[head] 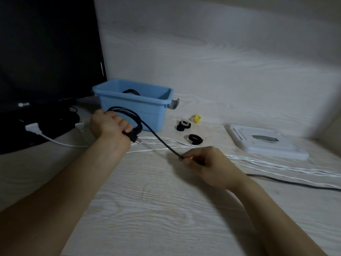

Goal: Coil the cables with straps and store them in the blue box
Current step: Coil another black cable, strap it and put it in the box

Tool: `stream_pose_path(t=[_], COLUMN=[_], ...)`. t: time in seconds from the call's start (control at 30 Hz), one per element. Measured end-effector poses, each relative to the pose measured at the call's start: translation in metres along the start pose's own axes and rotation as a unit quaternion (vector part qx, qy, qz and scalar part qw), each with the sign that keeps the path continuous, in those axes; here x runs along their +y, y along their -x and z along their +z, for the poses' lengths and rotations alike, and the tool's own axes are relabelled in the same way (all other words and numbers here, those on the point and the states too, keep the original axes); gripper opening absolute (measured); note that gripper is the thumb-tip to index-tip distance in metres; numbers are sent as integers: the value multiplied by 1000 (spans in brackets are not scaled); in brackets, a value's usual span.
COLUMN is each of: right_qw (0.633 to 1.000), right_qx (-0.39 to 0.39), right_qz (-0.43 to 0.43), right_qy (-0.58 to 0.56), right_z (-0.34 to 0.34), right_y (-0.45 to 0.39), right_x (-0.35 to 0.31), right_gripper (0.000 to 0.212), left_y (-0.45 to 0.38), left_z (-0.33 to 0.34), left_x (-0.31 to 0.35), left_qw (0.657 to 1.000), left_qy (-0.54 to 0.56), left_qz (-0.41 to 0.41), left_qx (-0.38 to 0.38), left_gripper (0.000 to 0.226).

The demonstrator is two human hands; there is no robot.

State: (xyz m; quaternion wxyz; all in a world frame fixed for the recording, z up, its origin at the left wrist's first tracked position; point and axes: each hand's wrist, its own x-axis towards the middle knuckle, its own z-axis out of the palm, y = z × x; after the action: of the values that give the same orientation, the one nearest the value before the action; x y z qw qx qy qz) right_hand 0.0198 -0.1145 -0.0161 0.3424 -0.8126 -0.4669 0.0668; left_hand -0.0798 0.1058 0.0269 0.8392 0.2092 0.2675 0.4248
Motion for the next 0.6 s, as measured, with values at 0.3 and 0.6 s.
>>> stream_pose_path(t=[0.3,0.6], right_qw=[976,988], right_qx=[-174,-16], right_qz=[-21,-125], right_qy=[-132,-92], right_z=[11,13], right_y=[8,4], right_x=[-21,-16], right_gripper=[20,28], left_y=[7,25], left_z=[10,-11], left_x=[-18,-40], left_qw=[982,641], left_qy=[-88,-571], left_qz=[57,208], left_qx=[-154,-469], left_gripper=[23,15])
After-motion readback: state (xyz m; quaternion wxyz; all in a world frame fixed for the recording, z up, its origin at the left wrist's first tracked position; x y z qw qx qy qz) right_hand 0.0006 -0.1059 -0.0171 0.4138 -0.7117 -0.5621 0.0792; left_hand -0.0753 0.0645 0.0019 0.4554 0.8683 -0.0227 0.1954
